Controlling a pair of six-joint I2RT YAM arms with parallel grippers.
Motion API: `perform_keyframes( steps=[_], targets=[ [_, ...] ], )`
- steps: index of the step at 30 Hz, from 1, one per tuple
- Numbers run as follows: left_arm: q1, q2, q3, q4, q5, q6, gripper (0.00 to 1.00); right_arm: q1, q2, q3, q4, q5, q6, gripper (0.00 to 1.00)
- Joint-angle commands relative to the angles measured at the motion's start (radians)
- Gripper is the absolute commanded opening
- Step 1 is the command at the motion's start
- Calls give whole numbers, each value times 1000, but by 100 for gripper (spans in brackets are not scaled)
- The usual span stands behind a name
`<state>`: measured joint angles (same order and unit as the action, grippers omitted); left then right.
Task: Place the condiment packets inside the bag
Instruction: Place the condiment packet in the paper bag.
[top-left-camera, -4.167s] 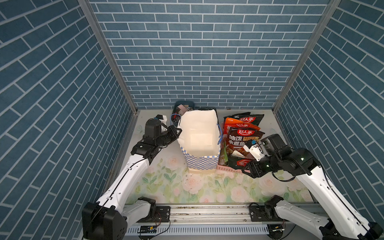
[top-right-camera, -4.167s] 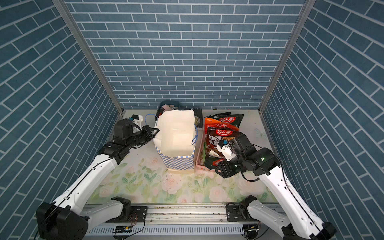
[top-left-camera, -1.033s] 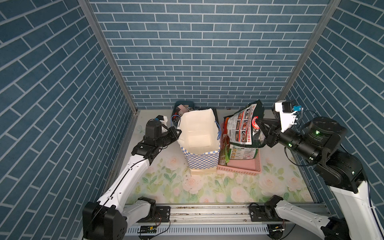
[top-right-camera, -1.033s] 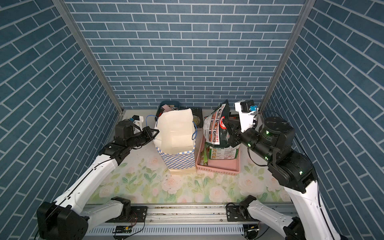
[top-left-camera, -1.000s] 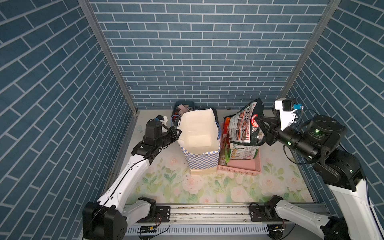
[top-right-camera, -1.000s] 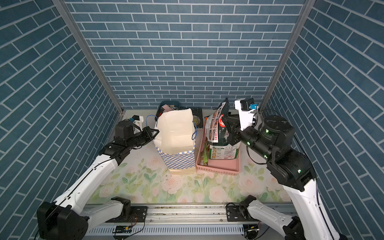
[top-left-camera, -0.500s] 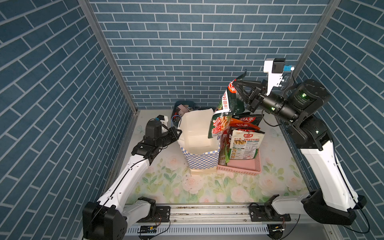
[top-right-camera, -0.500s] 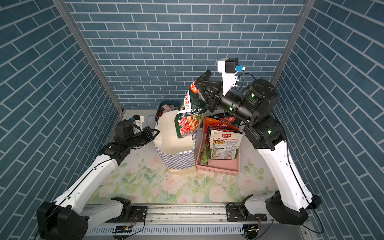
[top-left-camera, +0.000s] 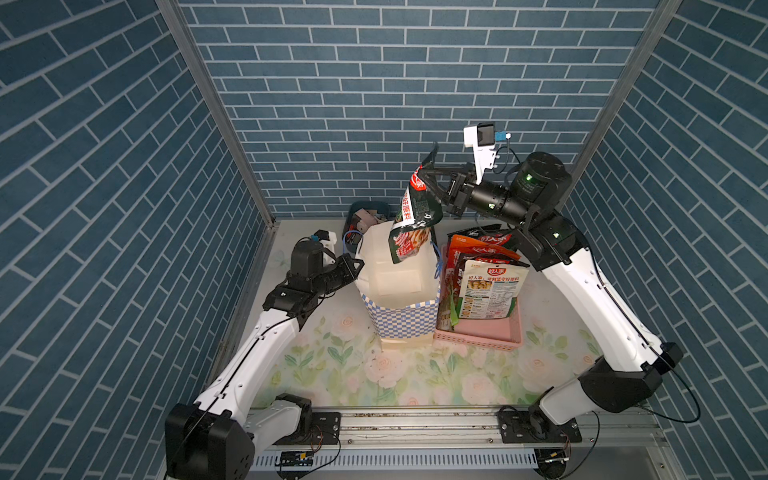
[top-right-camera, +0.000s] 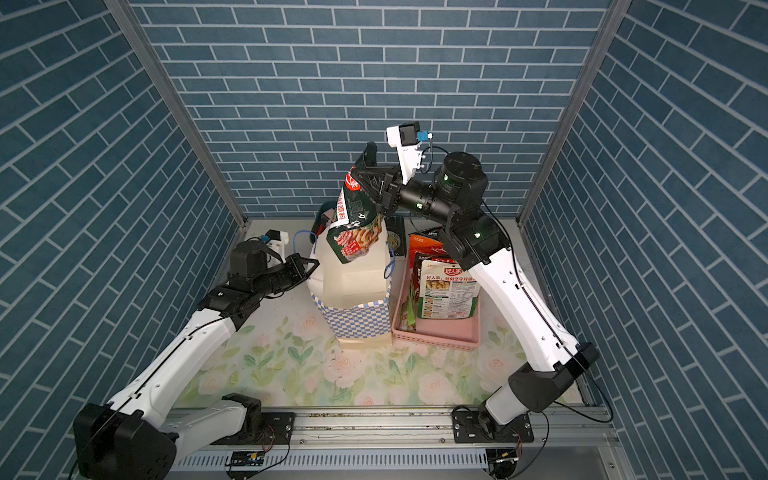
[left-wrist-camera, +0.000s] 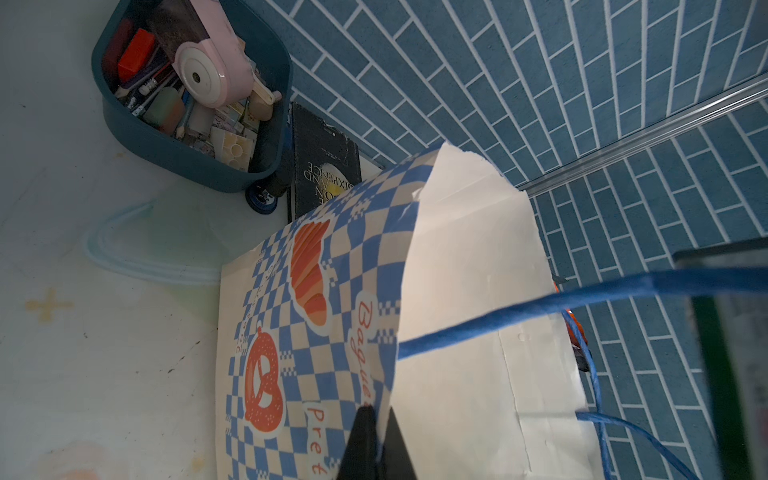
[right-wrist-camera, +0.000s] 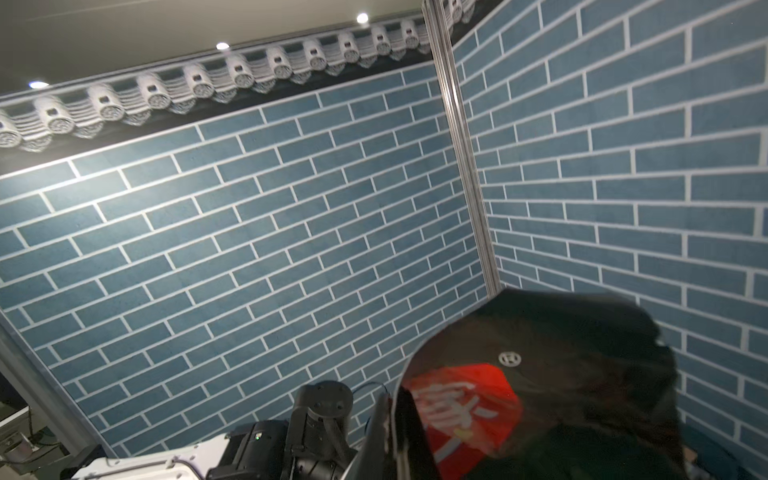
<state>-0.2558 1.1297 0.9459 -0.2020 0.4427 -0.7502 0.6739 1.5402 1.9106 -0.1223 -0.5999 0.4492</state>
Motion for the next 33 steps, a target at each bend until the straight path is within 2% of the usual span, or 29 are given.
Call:
perform_keyframes(
  steps=[1, 7, 13, 26, 33],
  targets=[
    [-2, -9, 24, -1, 10, 18, 0, 7, -35, -65, 47, -18, 25, 0],
    [-2, -11, 24, -1, 10, 19, 0, 9, -74, -222, 51, 11, 26, 0],
    [-2, -11, 27, -5, 11, 22, 0, 7, -56, -262, 12, 30, 14, 0],
    [-3, -8, 35, -16, 6, 30, 0, 7, 79, -135, -316, 215, -100, 0],
    [-3, 7, 100, -103, -23, 127, 0, 7, 159, -18, -495, 306, -166, 0]
  ],
)
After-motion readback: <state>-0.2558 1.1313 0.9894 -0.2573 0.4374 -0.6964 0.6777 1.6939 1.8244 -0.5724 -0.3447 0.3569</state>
